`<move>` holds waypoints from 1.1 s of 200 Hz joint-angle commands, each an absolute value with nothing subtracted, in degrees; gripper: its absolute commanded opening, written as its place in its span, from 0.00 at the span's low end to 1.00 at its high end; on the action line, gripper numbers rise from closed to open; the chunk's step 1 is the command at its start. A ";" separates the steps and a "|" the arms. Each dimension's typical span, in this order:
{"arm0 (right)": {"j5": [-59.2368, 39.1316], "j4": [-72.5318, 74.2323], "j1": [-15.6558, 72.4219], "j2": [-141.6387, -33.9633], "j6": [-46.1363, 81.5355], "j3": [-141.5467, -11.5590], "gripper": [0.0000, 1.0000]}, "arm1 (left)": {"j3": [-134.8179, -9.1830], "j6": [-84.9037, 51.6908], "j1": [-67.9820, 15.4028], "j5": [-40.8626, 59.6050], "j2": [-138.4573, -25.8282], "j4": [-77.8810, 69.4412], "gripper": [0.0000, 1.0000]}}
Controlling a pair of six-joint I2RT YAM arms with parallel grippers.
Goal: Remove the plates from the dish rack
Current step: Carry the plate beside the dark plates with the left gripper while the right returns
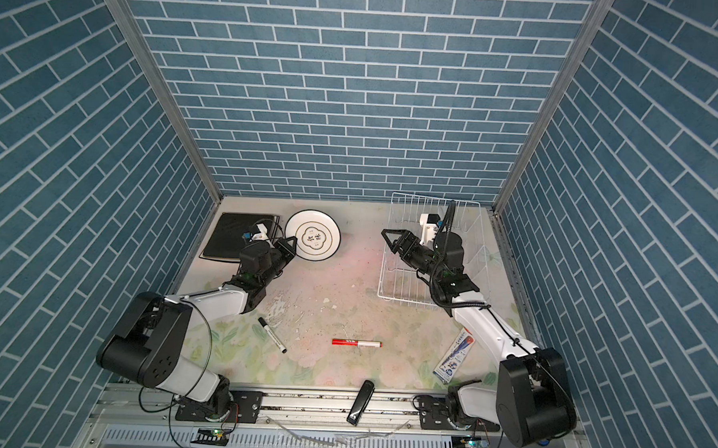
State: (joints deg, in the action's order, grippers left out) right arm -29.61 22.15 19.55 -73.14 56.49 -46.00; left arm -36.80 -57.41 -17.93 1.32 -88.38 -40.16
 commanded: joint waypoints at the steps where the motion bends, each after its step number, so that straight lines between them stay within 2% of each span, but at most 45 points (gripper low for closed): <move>1: -26.55 18.08 19.33 -71.54 50.94 -48.43 0.80 | -39.77 -59.00 -16.80 2.29 -91.17 -40.08 0.00; 91: -24.45 14.75 19.25 -68.79 46.44 -46.67 0.78 | -47.17 -66.36 -15.47 7.25 -105.37 -43.42 0.00; 147: -21.80 13.92 19.20 -68.07 44.89 -45.97 0.78 | -49.35 -67.32 -14.79 4.58 -107.71 -39.55 0.00; 220: -21.45 13.19 19.09 -68.61 44.34 -46.58 0.78 | -51.83 -66.89 -13.54 5.76 -109.59 -37.92 0.00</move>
